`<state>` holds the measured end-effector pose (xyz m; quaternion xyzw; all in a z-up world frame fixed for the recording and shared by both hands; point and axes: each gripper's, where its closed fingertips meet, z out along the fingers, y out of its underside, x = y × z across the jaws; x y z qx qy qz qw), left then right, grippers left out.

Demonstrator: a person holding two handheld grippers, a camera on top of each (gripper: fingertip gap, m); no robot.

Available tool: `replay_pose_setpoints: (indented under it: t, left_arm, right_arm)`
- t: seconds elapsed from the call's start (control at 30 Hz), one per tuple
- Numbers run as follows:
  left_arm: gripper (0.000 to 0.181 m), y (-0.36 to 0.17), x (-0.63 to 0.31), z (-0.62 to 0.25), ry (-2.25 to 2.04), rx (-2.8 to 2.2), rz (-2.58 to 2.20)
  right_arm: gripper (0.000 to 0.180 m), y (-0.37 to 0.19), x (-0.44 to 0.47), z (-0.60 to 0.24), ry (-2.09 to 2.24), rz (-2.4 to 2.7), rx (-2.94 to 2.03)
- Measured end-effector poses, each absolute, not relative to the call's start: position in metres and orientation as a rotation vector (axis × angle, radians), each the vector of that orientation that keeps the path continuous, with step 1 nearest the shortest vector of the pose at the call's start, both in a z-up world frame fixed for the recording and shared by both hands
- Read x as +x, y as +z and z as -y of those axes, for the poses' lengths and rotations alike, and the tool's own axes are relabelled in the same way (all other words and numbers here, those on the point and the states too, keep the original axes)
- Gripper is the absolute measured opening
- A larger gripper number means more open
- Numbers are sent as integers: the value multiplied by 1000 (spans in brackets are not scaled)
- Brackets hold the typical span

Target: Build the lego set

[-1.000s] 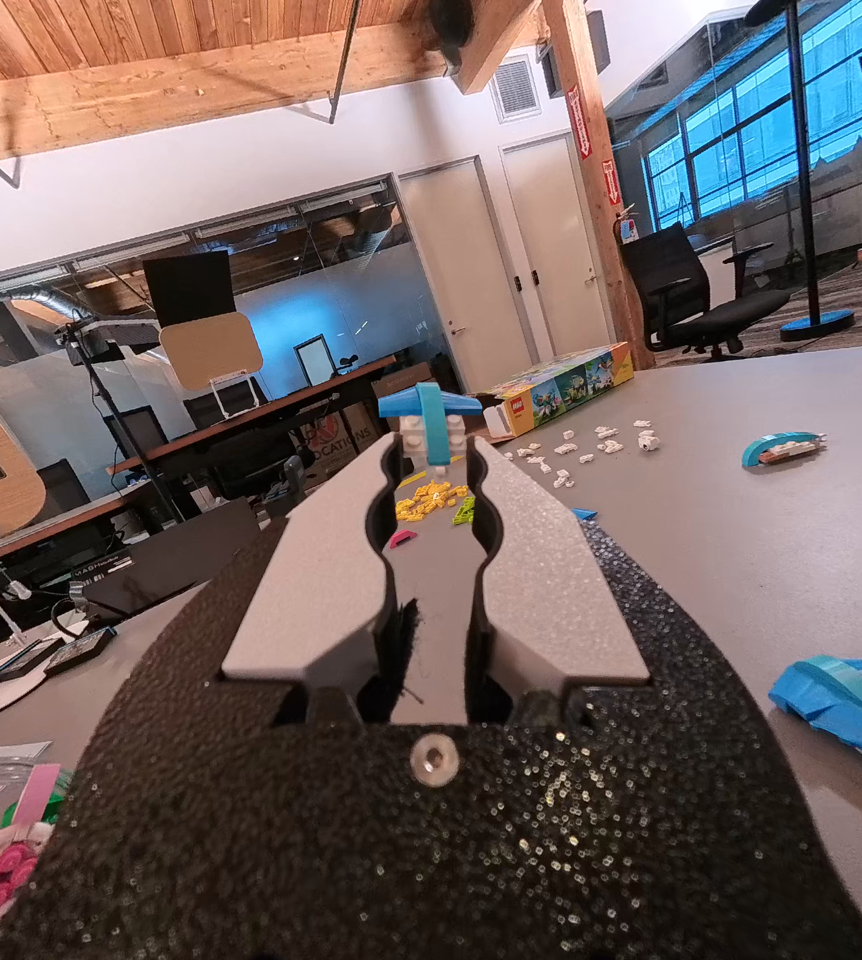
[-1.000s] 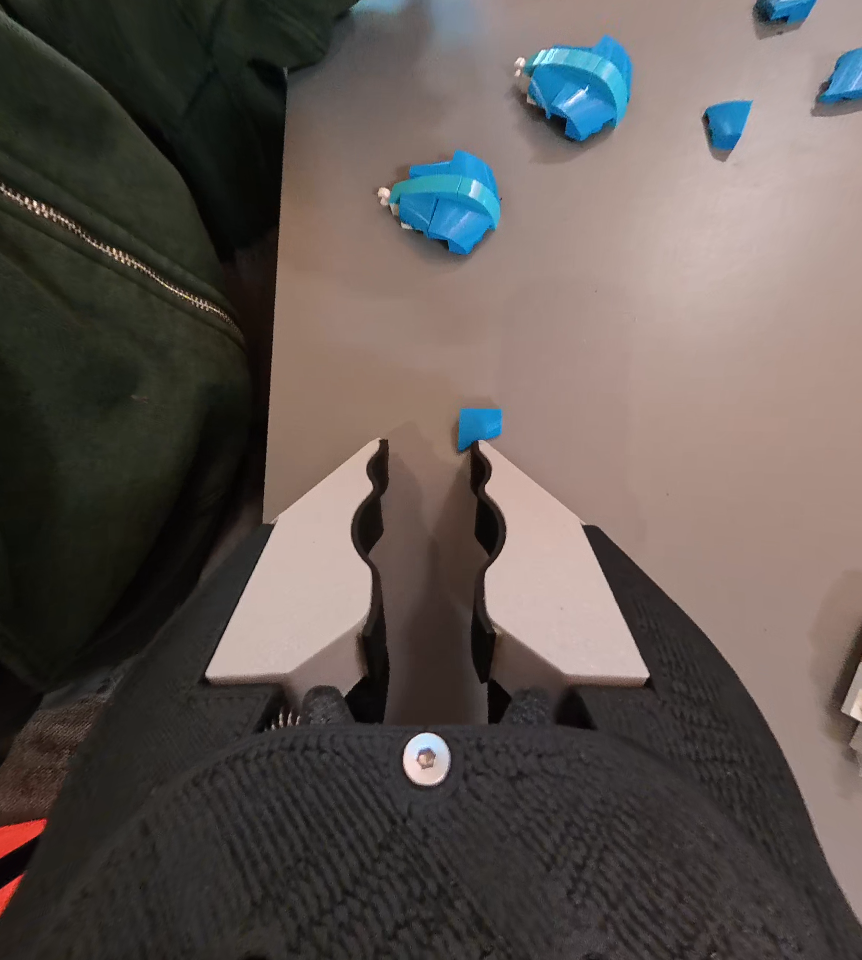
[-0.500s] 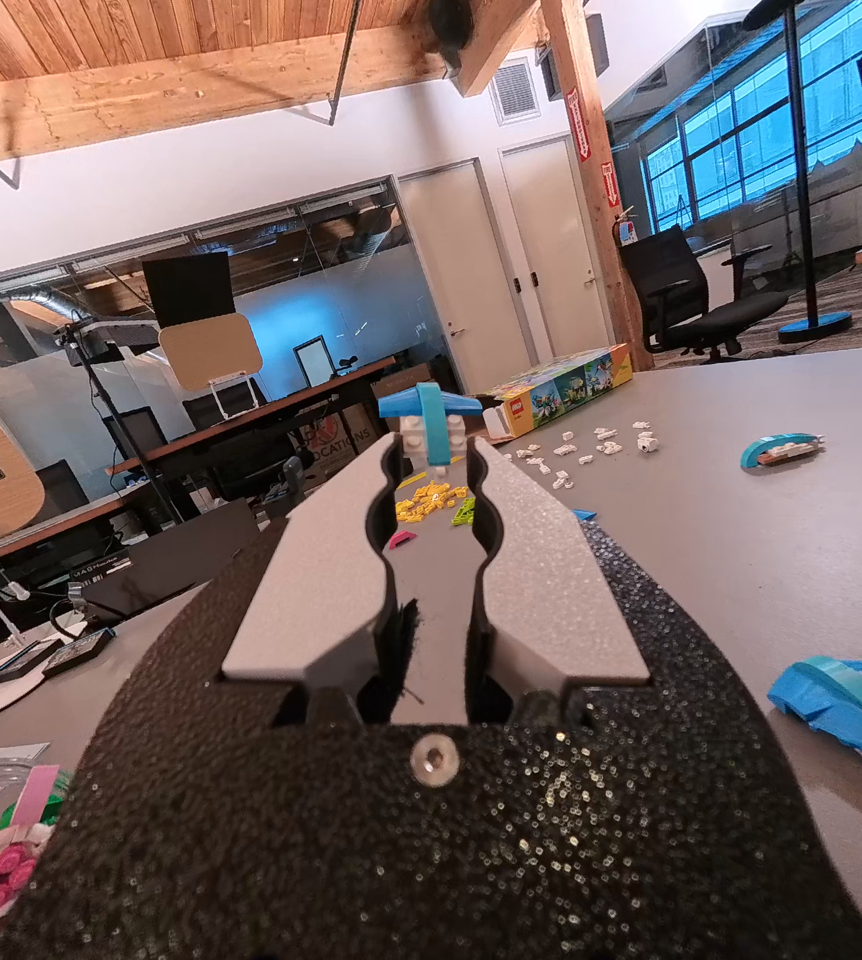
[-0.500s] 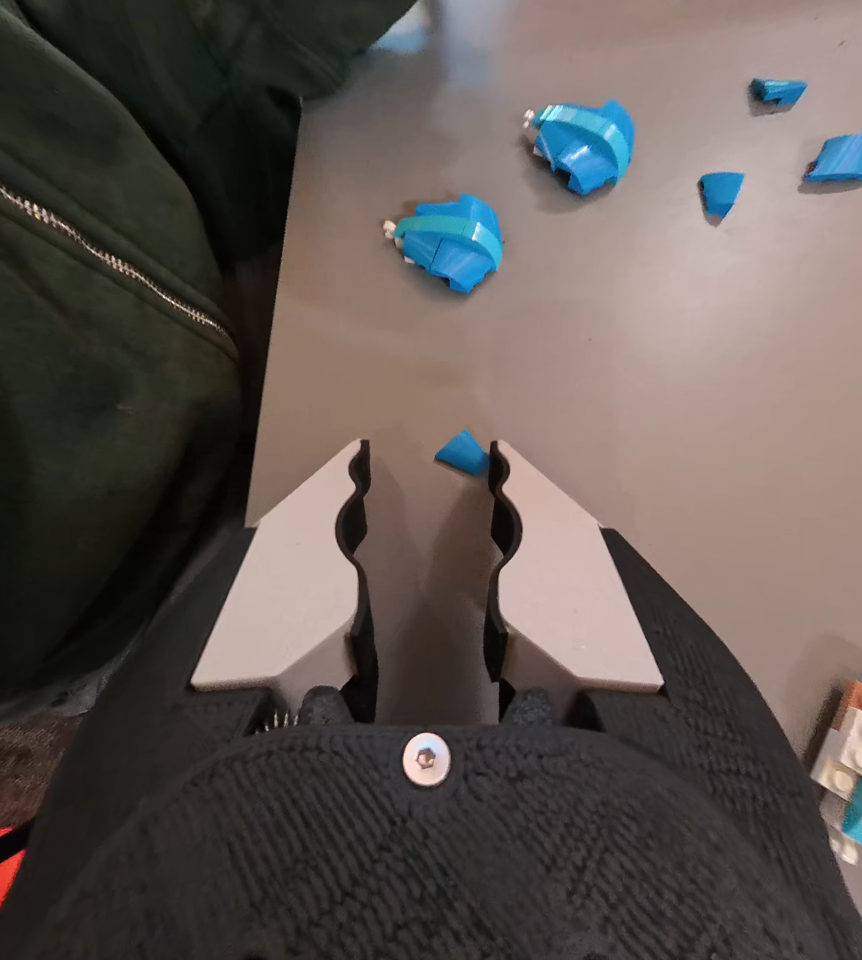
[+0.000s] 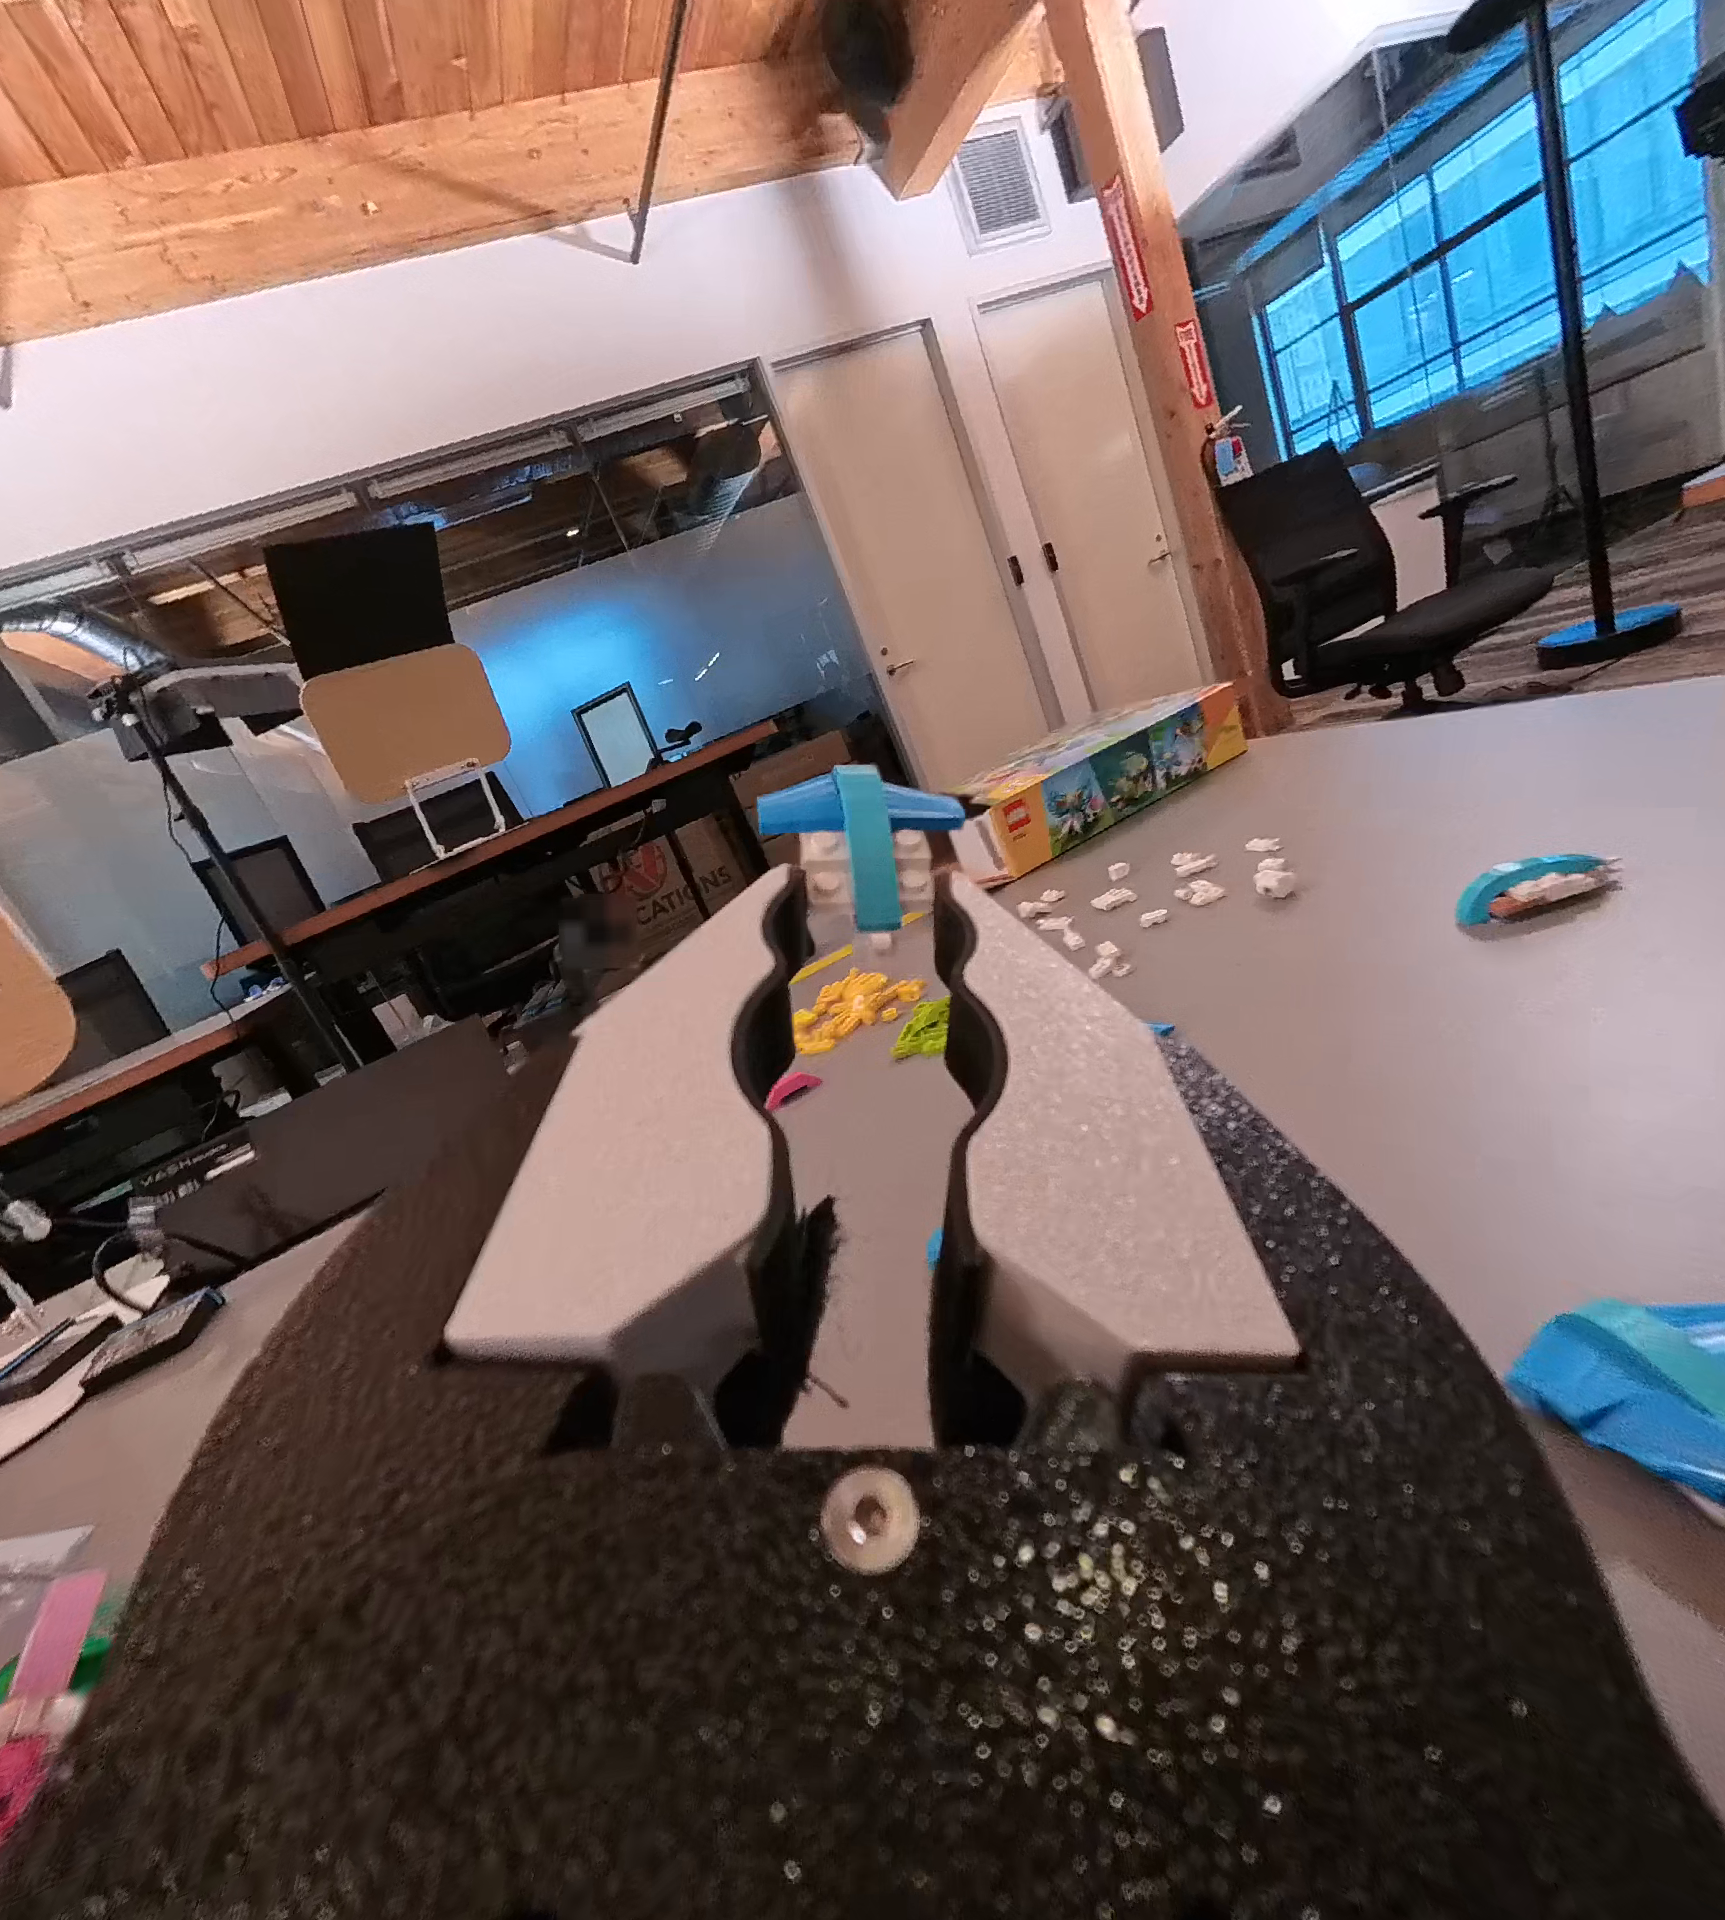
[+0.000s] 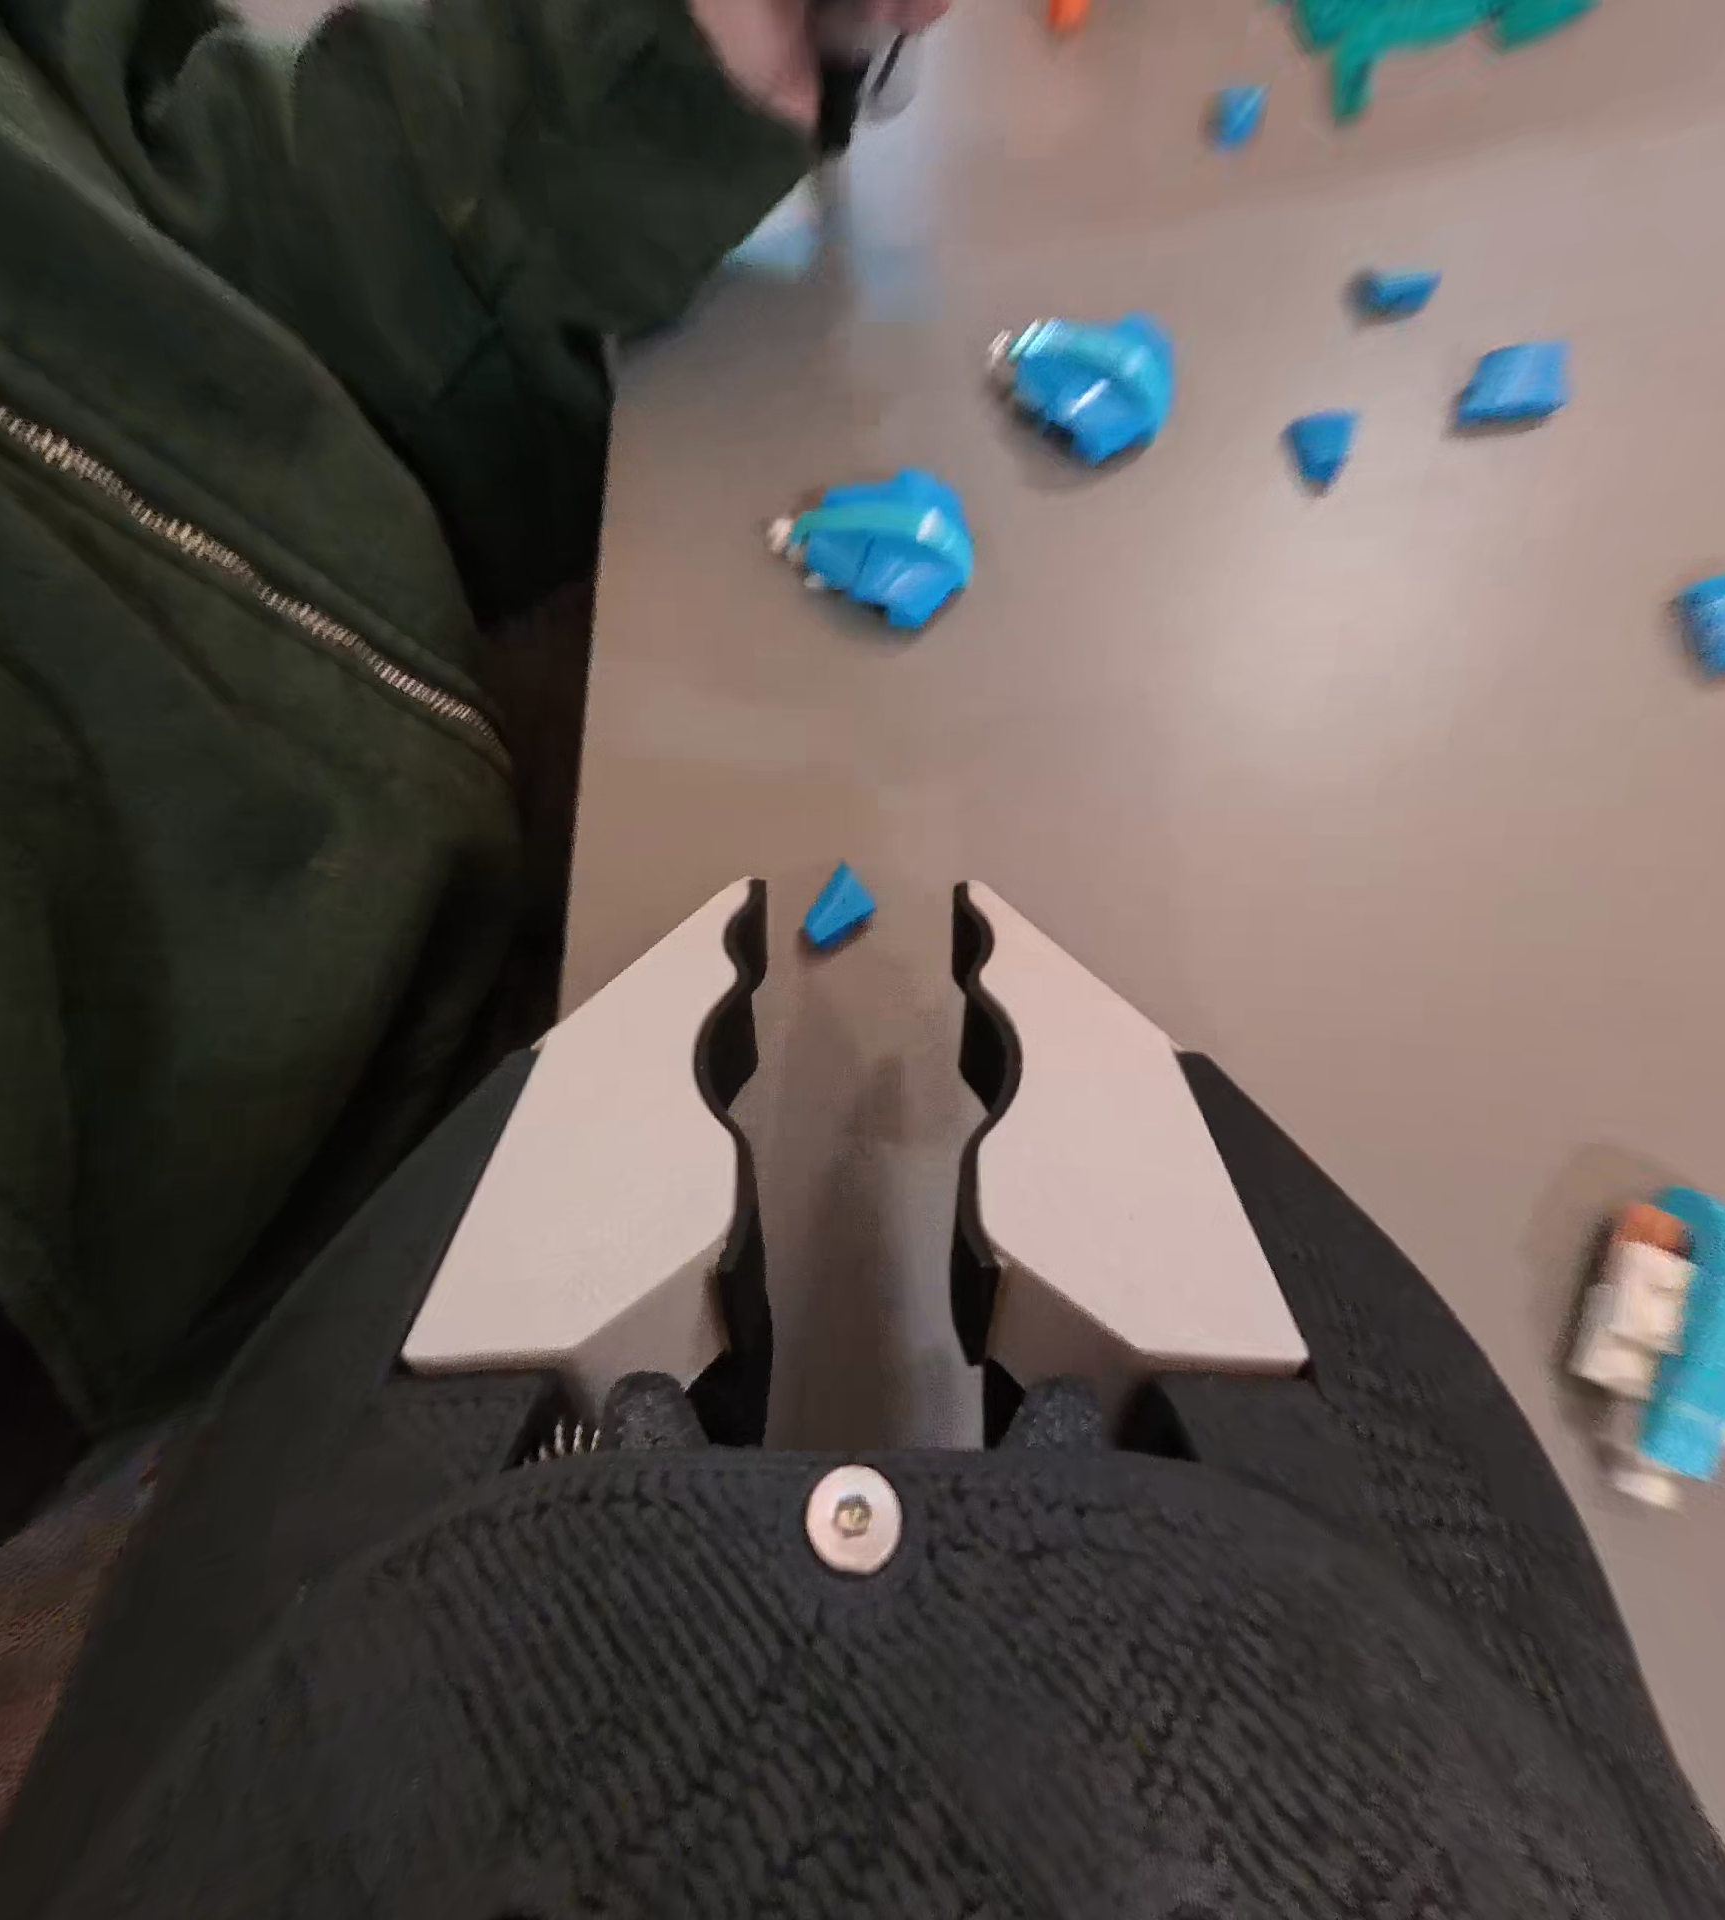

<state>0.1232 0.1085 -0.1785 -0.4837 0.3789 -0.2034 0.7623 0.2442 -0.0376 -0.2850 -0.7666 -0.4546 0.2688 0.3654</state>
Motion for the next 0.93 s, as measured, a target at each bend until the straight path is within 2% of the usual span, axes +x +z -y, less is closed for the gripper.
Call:
replay_pose_setpoints:
  t: [0.03,0.2,0.37,0.53,0.67,0.8,0.87,0.93]
  left_arm:
    - [22,-177,129,-102,-450,-1041,-844]
    - [22,-175,182,-47,-534,-995,-995]
    - [22,-172,213,-14,-567,-917,-1030]
    - [22,-170,229,3,-595,-882,-1049]
    - [22,-176,241,13,-584,-876,-1093]
    - [23,-191,250,16,-651,-988,-1169]
    - [43,-209,250,18,-691,-1151,-1250]
    - [52,-234,246,24,-700,-1328,-1348]
  right_arm:
    - [39,-274,244,29,637,1139,-1915]
    - [49,-206,238,-2,558,871,-1706]
    - [47,-168,229,-8,993,442,-1667]
    - [34,-167,230,0,1397,229,-1613]
    - [15,-167,236,6,1534,192,-1540]
    - [14,-180,247,7,1547,211,-1581]
    - [14,-197,261,1,1482,219,-1684]
    - [14,-225,274,0,1395,279,-1880]
